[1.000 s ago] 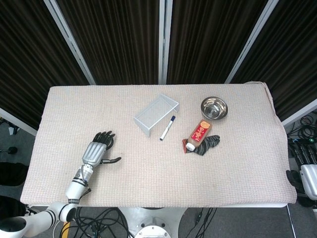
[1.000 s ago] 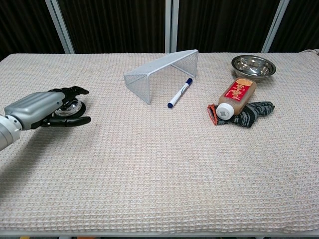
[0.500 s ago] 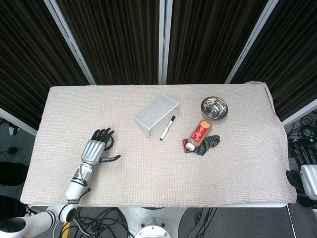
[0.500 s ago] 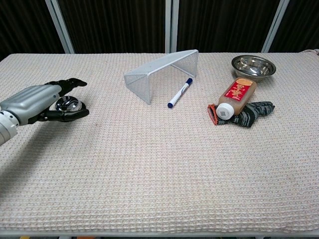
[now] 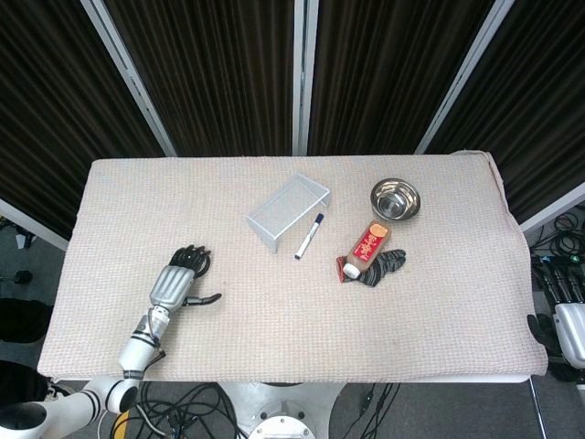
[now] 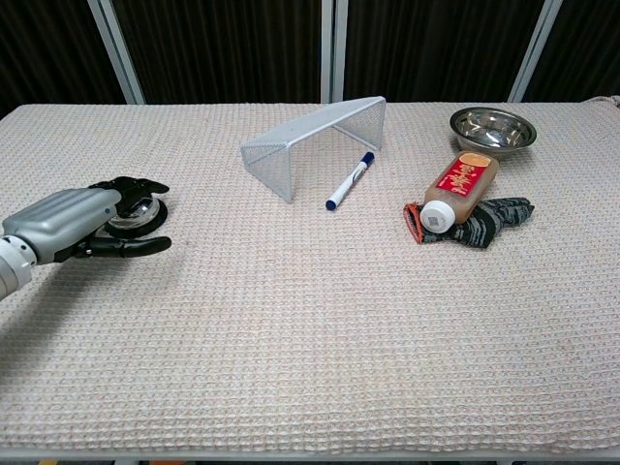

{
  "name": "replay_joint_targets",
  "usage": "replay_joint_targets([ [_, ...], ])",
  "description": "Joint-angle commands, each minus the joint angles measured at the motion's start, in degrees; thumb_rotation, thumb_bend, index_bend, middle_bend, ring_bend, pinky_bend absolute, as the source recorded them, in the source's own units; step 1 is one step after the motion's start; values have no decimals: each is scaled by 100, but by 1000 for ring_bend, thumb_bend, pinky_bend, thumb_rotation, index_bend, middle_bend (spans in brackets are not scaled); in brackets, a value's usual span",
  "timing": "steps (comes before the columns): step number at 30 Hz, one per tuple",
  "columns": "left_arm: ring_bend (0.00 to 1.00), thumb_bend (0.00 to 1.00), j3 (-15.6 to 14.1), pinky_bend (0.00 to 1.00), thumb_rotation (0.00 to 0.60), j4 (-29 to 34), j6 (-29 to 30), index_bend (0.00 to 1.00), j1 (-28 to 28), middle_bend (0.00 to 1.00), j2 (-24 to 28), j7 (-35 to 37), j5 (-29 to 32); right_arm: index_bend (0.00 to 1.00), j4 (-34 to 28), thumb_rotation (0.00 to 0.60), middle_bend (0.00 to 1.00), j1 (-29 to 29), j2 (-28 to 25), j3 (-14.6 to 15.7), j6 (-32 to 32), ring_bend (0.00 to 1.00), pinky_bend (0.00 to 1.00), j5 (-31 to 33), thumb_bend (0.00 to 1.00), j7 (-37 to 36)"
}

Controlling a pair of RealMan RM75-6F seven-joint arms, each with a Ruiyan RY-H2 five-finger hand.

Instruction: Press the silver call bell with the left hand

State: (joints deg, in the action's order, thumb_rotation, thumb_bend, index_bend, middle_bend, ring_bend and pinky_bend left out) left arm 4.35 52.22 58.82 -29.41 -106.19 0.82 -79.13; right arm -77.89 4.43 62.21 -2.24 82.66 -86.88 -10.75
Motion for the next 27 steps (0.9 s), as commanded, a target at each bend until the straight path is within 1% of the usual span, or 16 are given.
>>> replay_joint_targets([
  [1, 0, 0, 66, 0, 68, 6, 139, 0, -25, 0, -4, 21, -29, 0, -1, 600, 0, -1, -7, -6, 8, 0, 0, 4, 320, -8],
  [6, 0, 0, 164, 0, 69, 142, 335, 0, -79, 0, 47, 16, -99, 0, -9, 600, 0, 1, -8, 2, -1, 0, 0, -8, 320, -17],
  [12, 0, 0, -12, 0, 66, 149, 64, 0, 19, 0, 68, -66, 6, 0, -15, 600, 0, 13, -3, 10, -27, 0, 0, -12, 320, -12],
  [16, 0, 0, -25, 0, 65, 90, 11, 0, 33, 0, 49, -67, 32, 0, -7, 600, 0, 12, -14, 2, -43, 0, 0, 19, 320, -15],
  [21, 0, 0, 147, 0, 68, 169, 303, 0, -48, 0, 84, -20, -65, 0, -5, 600, 0, 10, -16, -7, -28, 0, 0, 20, 321, -29],
  [24, 0, 0, 292, 0, 67, 337, 585, 0, -95, 0, 174, -37, -141, 0, -12, 600, 0, 9, -16, -5, -19, 0, 0, 10, 322, -35],
  [27, 0, 0, 366, 0, 70, 618, 863, 0, -37, 0, 370, -246, -166, 0, -27, 600, 0, 9, -22, -6, 1, 0, 0, -9, 322, -48],
])
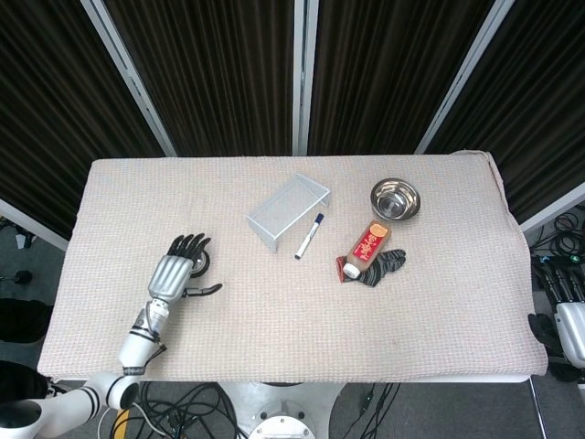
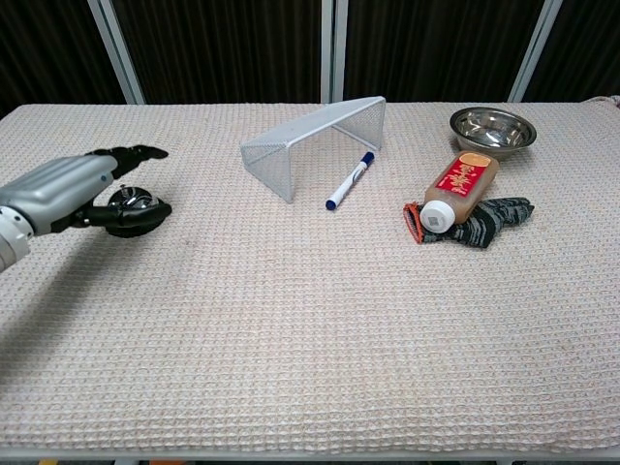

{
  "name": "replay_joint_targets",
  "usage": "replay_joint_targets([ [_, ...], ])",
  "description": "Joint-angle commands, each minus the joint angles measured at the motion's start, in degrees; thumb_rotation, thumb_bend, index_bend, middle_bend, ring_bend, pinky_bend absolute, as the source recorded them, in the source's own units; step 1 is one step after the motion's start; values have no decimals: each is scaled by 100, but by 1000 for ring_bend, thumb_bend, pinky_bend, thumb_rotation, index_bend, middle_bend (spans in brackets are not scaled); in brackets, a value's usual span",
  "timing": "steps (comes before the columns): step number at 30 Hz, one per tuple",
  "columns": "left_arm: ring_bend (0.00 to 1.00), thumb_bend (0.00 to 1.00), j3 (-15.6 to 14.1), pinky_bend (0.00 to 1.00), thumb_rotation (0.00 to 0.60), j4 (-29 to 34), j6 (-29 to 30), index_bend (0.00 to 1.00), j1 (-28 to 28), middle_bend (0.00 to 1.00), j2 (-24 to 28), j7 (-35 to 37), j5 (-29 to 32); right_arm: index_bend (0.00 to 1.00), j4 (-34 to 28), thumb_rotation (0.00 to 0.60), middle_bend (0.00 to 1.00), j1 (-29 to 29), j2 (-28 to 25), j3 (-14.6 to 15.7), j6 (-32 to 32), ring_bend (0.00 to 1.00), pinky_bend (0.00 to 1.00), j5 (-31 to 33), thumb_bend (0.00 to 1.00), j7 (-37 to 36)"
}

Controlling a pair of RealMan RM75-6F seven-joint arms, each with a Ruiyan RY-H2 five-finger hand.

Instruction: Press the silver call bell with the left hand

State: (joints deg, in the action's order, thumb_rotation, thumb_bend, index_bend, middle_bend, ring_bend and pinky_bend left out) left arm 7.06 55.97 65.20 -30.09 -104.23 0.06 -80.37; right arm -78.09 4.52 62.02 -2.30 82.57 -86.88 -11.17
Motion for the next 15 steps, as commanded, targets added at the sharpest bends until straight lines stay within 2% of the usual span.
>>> replay_joint_targets([
  [1, 0, 0, 87, 0, 68, 405, 308, 0, 108, 0, 296, -301, -9, 0, -16, 600, 0, 1, -7, 0, 24, 0, 0, -24, 321, -13],
  [4, 0, 0, -33, 0, 65, 1014, 442, 0, 425, 0, 730, -840, 189, 0, -37, 600, 0, -2, -17, 1, 70, 0, 0, -66, 322, -35],
  [6, 0, 0, -181, 0, 67, 1612, 803, 0, 780, 0, 1135, -1262, 258, 0, -37, 600, 0, -3, -10, -6, 101, 0, 0, -84, 322, -68],
  [9, 0, 0, -414, 0, 67, 2338, 1447, 0, 1343, 0, 1709, -1489, 260, 0, -2, 600, 0, 14, 22, -13, 94, 0, 0, -91, 322, -118],
  [11, 0, 0, -604, 0, 67, 2634, 1876, 0, 1707, 0, 2075, -1460, 163, 0, 43, 600, 0, 28, 57, -6, 75, 0, 0, -103, 322, -145],
  [15, 0, 0, -1004, 0, 67, 2785, 2467, 0, 2254, 0, 2589, -1355, -137, 0, 107, 600, 0, 36, 113, 16, 46, 0, 0, -114, 323, -168],
])
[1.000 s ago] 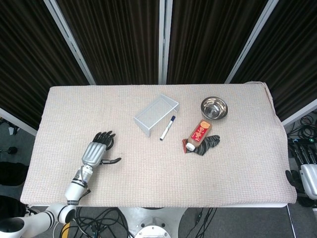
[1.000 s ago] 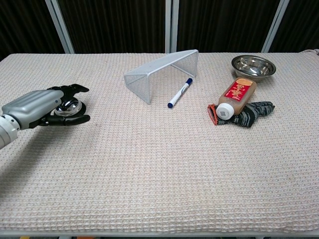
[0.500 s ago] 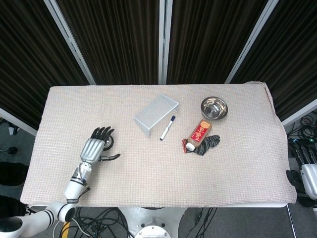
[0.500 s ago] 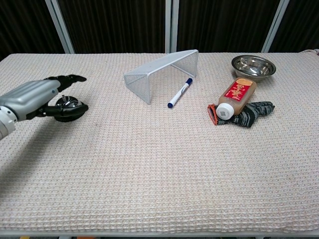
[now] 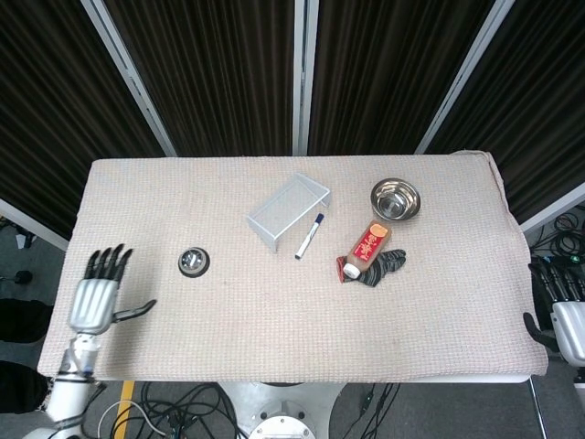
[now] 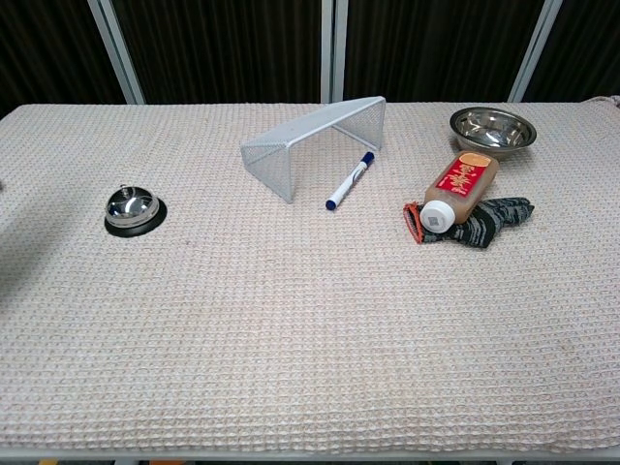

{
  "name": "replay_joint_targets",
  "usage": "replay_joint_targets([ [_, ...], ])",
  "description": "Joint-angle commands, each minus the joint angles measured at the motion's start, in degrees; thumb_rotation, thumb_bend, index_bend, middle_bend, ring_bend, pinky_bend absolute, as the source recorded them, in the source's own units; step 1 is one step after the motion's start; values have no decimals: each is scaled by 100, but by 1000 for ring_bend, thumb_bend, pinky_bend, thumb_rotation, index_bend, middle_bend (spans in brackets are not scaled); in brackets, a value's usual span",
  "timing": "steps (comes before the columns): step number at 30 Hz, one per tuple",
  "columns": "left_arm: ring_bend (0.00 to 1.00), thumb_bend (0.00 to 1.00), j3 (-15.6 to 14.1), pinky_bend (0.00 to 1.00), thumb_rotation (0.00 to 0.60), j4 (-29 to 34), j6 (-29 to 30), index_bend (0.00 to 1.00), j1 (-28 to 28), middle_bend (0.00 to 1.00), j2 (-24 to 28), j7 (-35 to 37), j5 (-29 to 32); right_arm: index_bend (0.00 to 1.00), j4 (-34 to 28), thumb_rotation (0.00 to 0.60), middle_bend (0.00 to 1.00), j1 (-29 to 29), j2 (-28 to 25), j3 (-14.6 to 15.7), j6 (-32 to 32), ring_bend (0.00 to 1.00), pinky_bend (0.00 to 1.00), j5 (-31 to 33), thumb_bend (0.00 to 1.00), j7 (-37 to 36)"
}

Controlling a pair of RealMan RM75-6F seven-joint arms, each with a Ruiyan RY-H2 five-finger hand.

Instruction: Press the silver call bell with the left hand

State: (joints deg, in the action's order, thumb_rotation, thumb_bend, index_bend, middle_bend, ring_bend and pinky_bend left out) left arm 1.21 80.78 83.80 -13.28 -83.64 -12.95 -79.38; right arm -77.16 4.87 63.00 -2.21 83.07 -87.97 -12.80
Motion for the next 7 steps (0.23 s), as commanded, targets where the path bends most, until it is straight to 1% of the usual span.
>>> replay_joint_targets([
  [1, 0, 0, -490, 0, 67, 290, 797, 0, 727, 0, 607, -14, -307, 0, 23, 600, 0, -2, 27, 9, 8, 0, 0, -9, 323, -6],
  [3, 0, 0, -563, 0, 66, 301, 992, 0, 923, 0, 692, 83, -350, 0, 27, 600, 0, -11, 40, 10, 36, 0, 0, -19, 323, 2],
  [7, 0, 0, -632, 0, 68, 475, 1160, 0, 1166, 0, 862, 177, -409, 0, 2, 600, 0, -24, 36, 38, 82, 0, 0, -76, 323, 61],
])
